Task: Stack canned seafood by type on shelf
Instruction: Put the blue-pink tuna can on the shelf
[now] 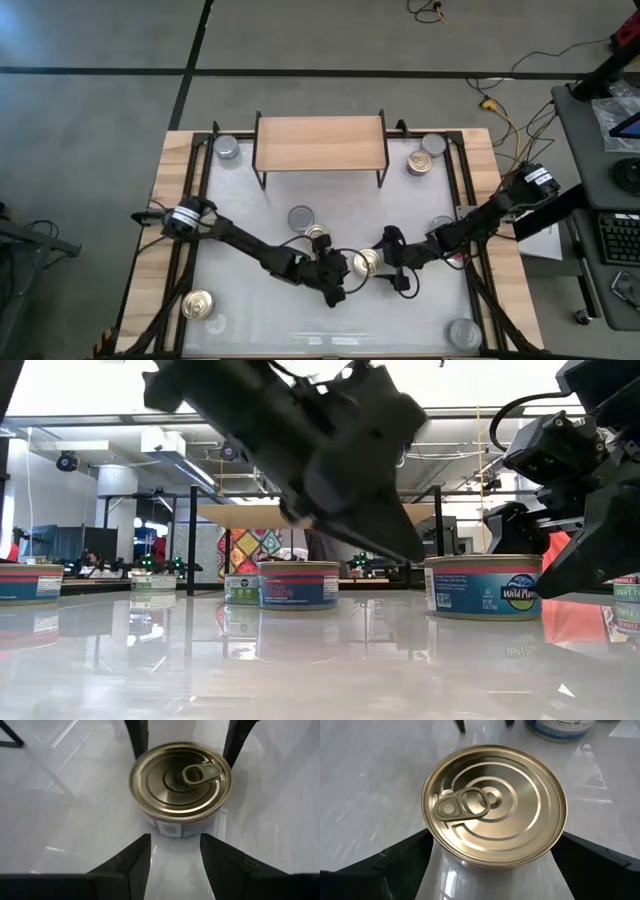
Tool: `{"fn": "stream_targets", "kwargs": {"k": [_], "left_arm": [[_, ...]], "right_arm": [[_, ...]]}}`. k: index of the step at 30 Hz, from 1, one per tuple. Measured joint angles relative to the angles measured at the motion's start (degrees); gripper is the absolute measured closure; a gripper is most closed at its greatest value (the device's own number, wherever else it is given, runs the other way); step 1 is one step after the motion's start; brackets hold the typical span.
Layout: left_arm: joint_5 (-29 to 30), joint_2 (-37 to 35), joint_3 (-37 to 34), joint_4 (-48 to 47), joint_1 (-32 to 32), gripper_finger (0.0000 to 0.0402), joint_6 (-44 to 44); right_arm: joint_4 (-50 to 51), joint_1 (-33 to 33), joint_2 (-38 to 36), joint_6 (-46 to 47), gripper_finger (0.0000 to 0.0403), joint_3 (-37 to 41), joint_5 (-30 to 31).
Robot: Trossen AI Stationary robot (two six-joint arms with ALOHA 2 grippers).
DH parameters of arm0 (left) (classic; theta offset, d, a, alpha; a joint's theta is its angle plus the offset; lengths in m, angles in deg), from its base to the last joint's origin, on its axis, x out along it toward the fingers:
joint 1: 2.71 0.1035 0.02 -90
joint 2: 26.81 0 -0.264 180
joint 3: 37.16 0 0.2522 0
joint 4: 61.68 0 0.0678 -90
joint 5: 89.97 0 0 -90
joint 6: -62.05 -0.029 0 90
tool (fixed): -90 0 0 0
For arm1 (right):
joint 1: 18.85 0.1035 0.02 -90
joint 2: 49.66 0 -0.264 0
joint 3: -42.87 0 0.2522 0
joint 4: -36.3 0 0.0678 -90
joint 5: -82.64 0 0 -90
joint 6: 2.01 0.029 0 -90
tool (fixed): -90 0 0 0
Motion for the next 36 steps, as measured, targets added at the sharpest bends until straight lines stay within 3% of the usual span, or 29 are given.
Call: {"fn": "stream_targets", "kwargs": {"k": [5,17,36], "left_arm": [[-0.8,2.1,0.0,6.7,1.3,0.0245,-1.2],[0.7,5.1,2.7,7.0,2.0,0.0245,-1.4],[1.3,6.8,5.5,6.8,2.3,0.0245,-3.0]], "right_arm": [[-0.2,-0.4,0.0,0.0,0.0019,0.0,0.2],[-0.7,-1.6,0.0,-0.3,0.0018,0.0,0.6],[-0.9,-1.8,0.0,-5.5,0.0018,0.0,-5.6]]}}
